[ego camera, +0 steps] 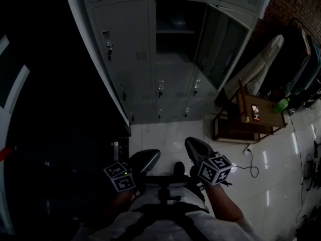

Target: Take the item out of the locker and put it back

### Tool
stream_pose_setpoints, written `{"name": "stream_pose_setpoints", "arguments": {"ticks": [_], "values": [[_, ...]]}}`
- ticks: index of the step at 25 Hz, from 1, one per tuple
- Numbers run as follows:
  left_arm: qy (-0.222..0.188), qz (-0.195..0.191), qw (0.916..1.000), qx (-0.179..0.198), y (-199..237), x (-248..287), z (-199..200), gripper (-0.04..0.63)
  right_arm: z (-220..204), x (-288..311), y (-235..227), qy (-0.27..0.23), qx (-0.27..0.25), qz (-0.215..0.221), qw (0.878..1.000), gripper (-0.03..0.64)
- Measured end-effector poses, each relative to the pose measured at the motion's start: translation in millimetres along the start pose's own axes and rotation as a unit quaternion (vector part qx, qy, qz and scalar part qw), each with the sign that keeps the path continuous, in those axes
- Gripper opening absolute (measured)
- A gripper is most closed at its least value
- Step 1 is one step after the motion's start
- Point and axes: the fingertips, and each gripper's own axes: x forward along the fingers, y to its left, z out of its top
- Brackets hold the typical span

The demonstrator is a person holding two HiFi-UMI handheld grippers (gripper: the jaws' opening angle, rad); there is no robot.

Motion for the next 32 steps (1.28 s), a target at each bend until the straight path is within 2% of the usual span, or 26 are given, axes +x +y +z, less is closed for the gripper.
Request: {"name": "stream_pose_setpoints", "arguments": {"ticks": [7, 13, 18, 26, 32], "values": [[-0.017, 0.009, 0.9998, 0.010, 23, 15, 22, 0.003, 25, 33, -17, 0.003, -0.015, 0.001, 1.000, 0.044], [-0.020, 0.025, 0.9994, 0.008, 69, 43, 41, 0.003, 49, 82, -58, -0.003, -0.007, 0.012, 1.000, 0.044], [-0.005, 0.020, 0.9998, -0.008, 116, 96, 70, 0.003, 91, 126, -102, -0.014, -0.014, 0.004, 1.000, 0.044], [0.002, 0.010, 0.9999, -0.003, 168, 194, 126, 0.003, 168, 182, -170, -0.019, -0.048, -0.009, 0.999, 0.044], [-0.001, 0.027, 0.9996, 0.013, 202, 234, 155, 0.003, 202, 226, -193, -0.015, -0.055, 0.006, 0.998, 0.044]]}}
